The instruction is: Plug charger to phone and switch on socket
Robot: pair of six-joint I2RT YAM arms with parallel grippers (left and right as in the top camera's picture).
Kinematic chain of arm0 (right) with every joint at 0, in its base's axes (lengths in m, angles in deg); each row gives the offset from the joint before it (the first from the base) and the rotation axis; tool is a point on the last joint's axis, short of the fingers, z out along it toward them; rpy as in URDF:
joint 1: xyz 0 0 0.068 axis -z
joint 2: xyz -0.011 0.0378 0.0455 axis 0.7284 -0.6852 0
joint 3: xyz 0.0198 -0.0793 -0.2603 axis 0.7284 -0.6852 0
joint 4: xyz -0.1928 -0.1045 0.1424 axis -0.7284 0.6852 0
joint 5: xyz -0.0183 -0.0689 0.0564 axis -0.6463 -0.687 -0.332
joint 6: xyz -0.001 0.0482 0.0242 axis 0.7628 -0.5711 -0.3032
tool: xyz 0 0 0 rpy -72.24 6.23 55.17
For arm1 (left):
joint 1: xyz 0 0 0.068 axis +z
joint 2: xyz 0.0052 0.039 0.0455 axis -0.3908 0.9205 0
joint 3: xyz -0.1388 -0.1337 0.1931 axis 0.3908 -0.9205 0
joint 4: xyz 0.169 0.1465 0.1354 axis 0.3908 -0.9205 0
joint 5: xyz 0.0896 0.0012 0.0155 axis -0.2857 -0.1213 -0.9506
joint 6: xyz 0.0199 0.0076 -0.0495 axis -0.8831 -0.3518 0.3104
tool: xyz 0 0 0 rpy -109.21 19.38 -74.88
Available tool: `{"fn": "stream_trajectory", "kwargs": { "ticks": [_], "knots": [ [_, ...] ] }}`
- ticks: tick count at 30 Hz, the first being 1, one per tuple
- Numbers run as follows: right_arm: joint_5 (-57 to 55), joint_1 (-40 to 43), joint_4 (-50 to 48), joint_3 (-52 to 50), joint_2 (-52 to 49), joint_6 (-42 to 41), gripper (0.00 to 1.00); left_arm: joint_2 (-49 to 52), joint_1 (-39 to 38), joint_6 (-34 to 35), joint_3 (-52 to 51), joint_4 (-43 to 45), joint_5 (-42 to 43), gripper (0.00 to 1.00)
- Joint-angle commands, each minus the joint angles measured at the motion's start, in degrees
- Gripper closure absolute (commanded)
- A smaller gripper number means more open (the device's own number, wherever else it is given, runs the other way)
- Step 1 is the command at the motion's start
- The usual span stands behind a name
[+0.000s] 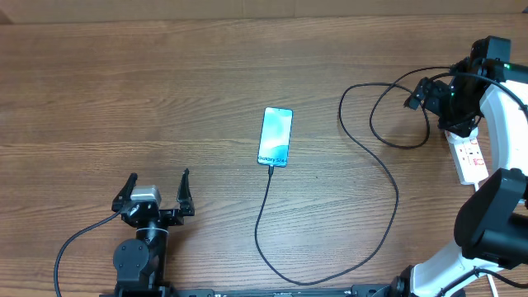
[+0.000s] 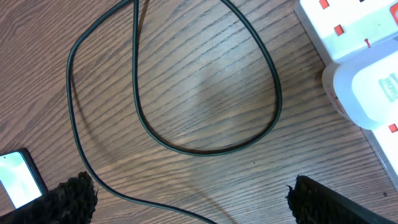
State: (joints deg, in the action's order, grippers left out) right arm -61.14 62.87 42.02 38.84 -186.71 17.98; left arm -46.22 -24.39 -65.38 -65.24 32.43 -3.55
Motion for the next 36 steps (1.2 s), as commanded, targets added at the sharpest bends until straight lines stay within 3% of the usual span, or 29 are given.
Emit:
{"fn": "stream_trajectory", "kwargs": {
  "ticks": [1,36],
  "knots": [
    [-0.2,-0.1,-0.2,-0.3,0.7,0.4,0.0,-0.7,0.4,-1.5,-0.2,0.0,0.9,0.0],
    [-0.2,-0.2,-0.2,-0.3,1.4,0.4,0.0,-0.6,0.4,-1.5,-0.2,0.0,0.9,0.0]
  ]
}}
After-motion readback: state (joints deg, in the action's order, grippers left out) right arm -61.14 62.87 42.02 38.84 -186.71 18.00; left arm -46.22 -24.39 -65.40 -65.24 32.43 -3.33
